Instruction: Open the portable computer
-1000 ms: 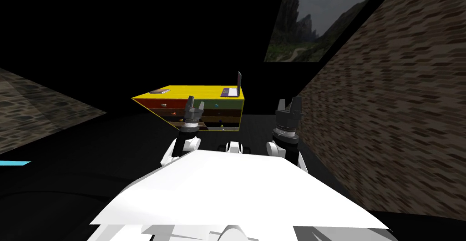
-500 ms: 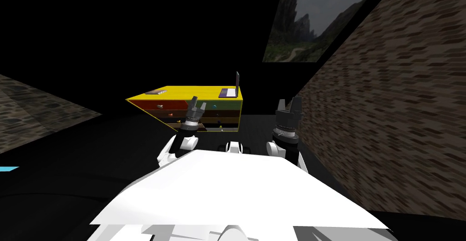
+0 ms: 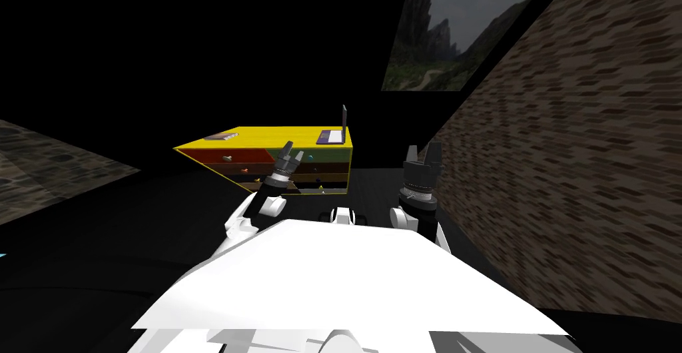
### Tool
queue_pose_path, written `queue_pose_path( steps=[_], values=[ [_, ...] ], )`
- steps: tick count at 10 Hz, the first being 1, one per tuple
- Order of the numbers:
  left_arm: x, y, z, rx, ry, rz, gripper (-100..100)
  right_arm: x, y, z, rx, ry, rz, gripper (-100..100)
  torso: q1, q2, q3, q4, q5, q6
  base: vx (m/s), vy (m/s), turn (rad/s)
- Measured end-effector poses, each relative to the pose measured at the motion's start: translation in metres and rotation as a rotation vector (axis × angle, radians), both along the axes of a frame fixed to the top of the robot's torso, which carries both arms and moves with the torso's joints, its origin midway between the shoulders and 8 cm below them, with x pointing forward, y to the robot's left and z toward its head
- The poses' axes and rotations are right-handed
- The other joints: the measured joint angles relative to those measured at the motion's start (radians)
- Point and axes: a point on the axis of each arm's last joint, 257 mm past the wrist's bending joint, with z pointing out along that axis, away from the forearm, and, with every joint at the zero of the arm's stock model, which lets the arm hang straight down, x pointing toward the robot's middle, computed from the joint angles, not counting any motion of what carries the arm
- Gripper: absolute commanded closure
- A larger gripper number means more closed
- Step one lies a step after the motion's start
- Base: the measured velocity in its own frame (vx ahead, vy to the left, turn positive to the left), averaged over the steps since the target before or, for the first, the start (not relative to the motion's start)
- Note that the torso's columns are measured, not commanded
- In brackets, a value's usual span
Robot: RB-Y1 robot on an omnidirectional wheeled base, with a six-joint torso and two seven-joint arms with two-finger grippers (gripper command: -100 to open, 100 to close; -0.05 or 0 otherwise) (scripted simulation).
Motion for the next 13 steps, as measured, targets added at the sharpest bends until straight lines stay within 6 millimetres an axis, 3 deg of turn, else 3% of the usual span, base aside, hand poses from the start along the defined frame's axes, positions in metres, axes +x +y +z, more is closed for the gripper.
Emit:
queue_pose_path(
  steps=[13],
  values=[
    [0.051,0.032,-0.025,0.142,0.229,-0.038,-100,0.000,0.000,0.000,0.000,0.000,0.000,0,-0.001,-0.001,0.000,0.000,0.000,0.000,0.035,-0.045,-0.036]
  ],
)
